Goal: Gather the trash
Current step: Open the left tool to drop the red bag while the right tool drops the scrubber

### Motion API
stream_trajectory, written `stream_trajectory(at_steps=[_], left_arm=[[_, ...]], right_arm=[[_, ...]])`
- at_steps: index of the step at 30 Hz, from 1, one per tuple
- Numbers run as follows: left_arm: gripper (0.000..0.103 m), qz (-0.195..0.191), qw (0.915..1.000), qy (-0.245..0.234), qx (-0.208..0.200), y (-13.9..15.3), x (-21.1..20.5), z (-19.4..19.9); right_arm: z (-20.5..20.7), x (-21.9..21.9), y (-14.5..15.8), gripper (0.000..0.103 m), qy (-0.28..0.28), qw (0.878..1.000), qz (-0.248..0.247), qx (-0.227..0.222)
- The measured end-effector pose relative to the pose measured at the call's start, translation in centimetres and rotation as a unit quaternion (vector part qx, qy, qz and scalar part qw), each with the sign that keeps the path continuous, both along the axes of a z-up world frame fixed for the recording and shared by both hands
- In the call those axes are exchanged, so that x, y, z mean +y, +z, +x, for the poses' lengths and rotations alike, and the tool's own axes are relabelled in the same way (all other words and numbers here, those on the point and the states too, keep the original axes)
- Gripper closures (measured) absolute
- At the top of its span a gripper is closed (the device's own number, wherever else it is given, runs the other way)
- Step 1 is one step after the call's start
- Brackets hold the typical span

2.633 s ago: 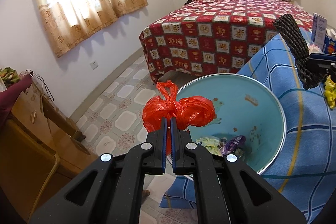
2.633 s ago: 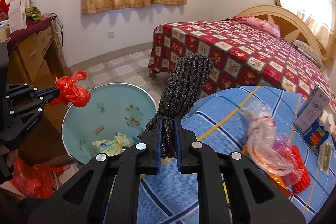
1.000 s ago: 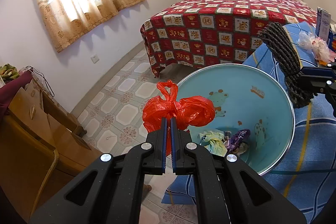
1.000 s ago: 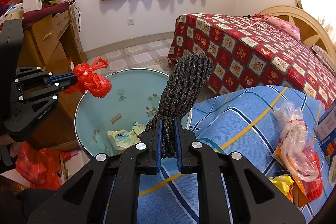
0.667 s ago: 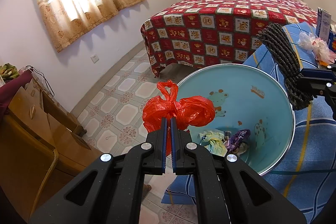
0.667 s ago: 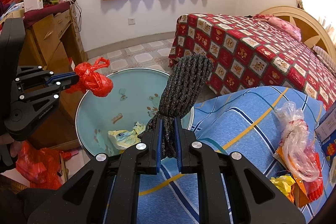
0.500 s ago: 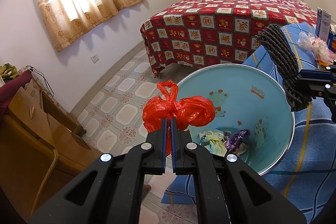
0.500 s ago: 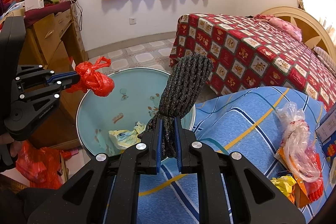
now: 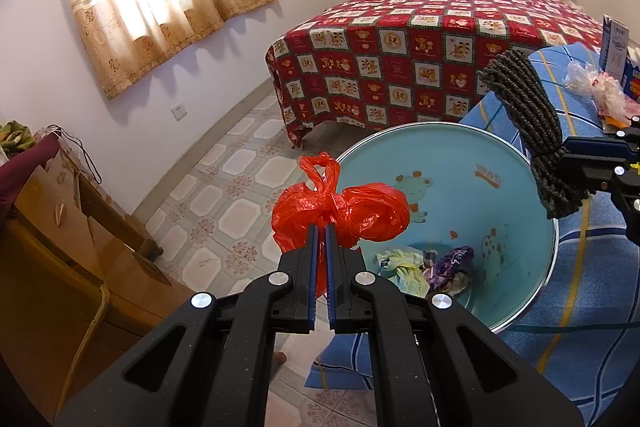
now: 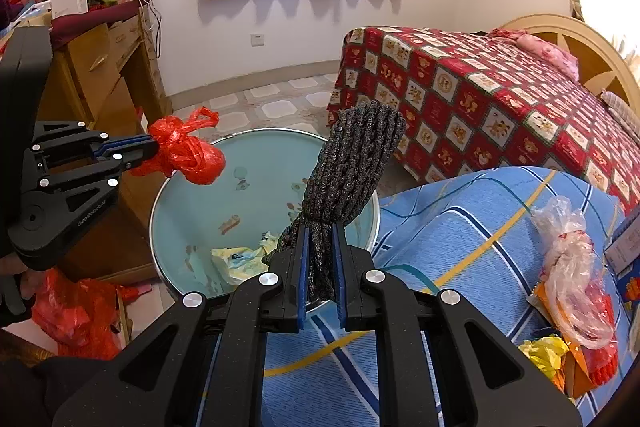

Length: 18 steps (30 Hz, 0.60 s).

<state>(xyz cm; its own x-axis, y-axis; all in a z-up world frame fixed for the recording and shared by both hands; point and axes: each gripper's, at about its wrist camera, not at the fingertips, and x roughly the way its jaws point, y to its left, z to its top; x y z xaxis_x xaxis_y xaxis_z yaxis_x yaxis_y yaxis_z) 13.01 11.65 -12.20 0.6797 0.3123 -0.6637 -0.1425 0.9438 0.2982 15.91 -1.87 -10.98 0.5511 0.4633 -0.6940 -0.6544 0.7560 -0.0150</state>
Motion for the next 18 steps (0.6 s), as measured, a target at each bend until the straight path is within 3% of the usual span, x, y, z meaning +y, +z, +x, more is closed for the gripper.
stream_trajectory(at_steps=[3, 4, 5, 8, 13, 15, 18], left_arm=[[0.090, -0.008, 1.0000, 0.002, 0.001, -0.1, -0.5, -0.1], [0.074, -0.010, 1.0000, 0.002, 0.001, 0.0, -0.5, -0.2], [0.067, -0.007, 1.0000, 0.002, -0.002, 0.0, -0.7, -0.3], [0.066, -0.010, 0.9999, 0.000, -0.001, 0.0, -0.8, -0.3], [0.055, -0.011, 0.9999, 0.000, 0.000, 0.1, -0.6, -0.3], [0.045, -0.010, 1.0000, 0.001, -0.001, 0.1, -0.6, -0.3], [0.038, -0.009, 0.9999, 0.003, -0.003, 0.1, -0.6, -0.4]], right_arm=[[0.0, 0.0, -0.1, 0.085, 0.008, 1.000, 0.006, 0.001], [0.0, -0.1, -0.1, 0.075, 0.008, 1.000, 0.006, 0.002], [0.0, -0.1, -0.1, 0.066, 0.008, 1.000, 0.008, 0.003], [0.0, -0.3, -0.3, 0.061, 0.003, 1.000, 0.009, 0.003], [-0.1, -0.8, -0.3, 0.054, -0.003, 1.000, 0.013, 0.004], [-0.1, -0.8, -0.3, 0.052, -0.005, 1.000, 0.015, 0.005], [-0.1, -1.0, -0.4, 0.047, -0.006, 1.000, 0.016, 0.004]])
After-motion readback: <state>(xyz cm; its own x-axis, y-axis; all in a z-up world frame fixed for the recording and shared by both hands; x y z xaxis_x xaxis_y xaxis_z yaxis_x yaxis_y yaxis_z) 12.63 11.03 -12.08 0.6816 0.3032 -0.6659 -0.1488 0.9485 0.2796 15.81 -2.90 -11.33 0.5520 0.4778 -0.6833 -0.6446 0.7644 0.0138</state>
